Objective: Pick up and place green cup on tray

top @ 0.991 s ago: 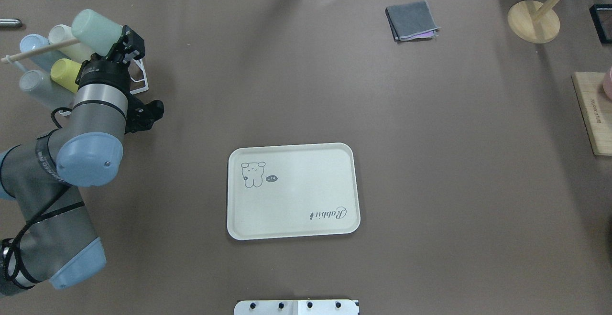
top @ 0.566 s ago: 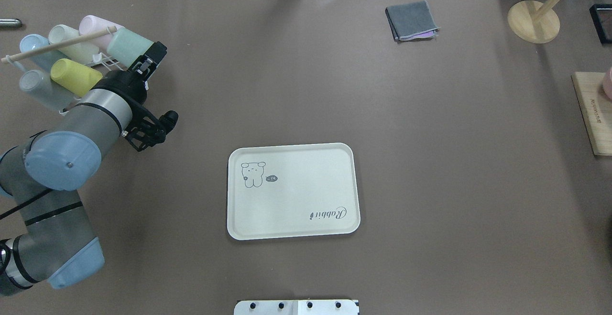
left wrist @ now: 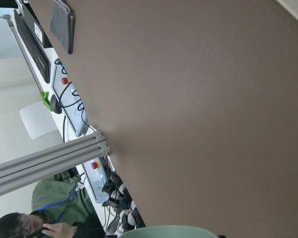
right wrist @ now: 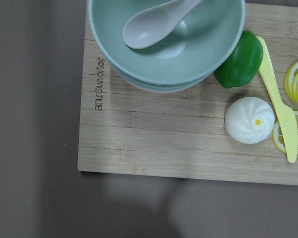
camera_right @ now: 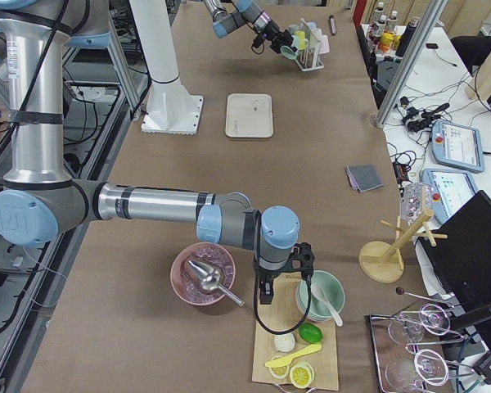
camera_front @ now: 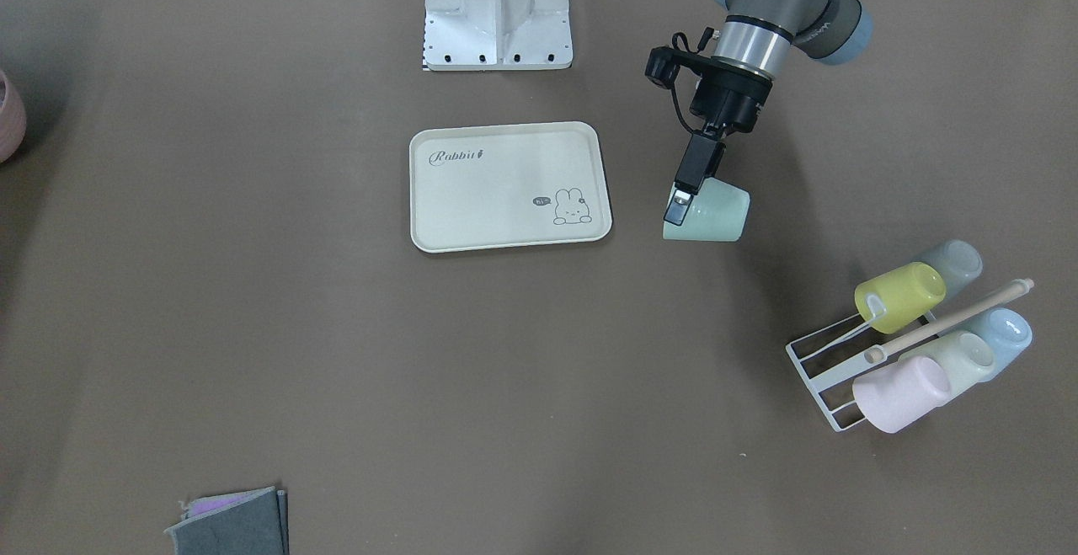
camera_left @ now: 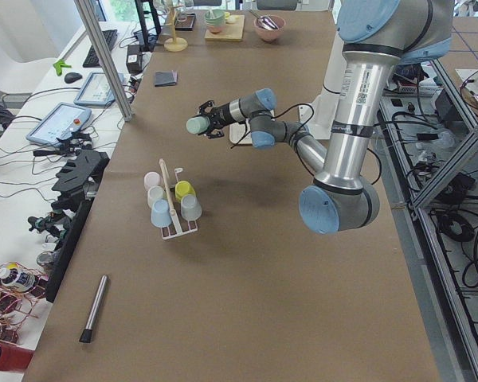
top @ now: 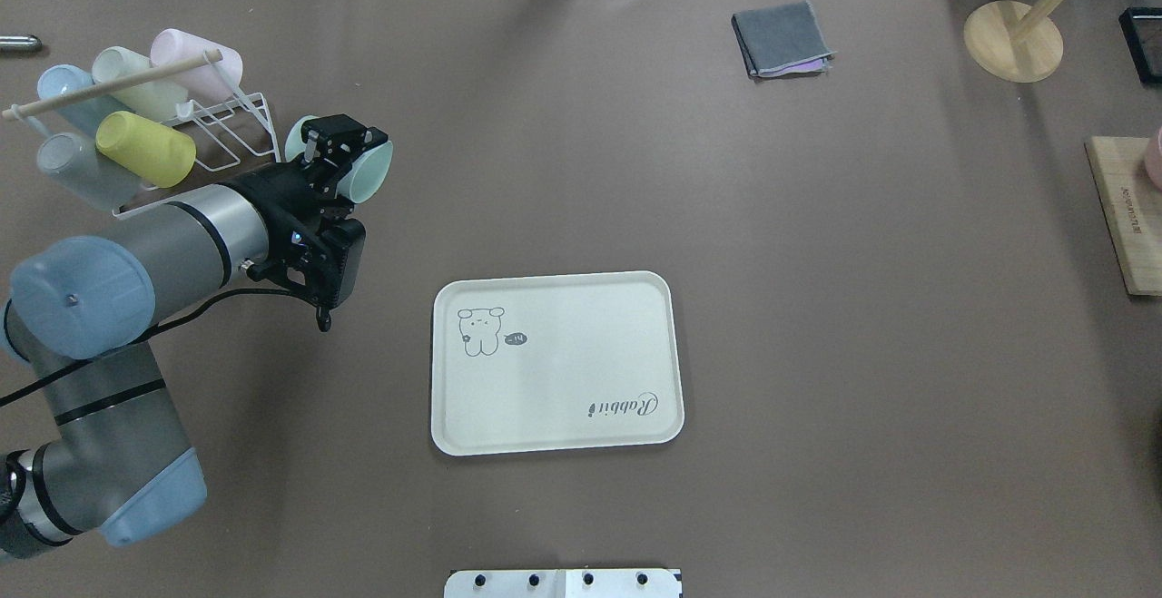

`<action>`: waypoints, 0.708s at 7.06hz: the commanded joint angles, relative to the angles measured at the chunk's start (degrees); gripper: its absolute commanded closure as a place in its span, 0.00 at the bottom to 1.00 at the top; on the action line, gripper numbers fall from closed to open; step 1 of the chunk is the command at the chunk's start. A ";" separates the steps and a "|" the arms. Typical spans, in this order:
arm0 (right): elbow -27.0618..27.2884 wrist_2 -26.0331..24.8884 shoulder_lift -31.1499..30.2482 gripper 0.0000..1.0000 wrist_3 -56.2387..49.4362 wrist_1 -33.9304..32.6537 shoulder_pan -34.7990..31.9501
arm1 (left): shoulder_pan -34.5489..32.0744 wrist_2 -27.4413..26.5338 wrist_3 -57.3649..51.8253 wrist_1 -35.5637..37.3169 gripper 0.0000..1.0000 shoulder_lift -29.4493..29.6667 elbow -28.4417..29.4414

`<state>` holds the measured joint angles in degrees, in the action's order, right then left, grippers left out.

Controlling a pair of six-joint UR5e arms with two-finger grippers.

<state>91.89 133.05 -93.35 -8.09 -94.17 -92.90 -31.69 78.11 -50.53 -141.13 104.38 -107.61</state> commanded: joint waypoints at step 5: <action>0.13 -0.16 0.19 0.00 0.36 0.39 0.00 | 2.50 14.52 41.69 -22.67 0.63 10.12 11.43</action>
<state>91.86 132.90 -93.22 -7.91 -93.78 -92.90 -30.57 91.76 -15.79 -159.10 112.25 -99.41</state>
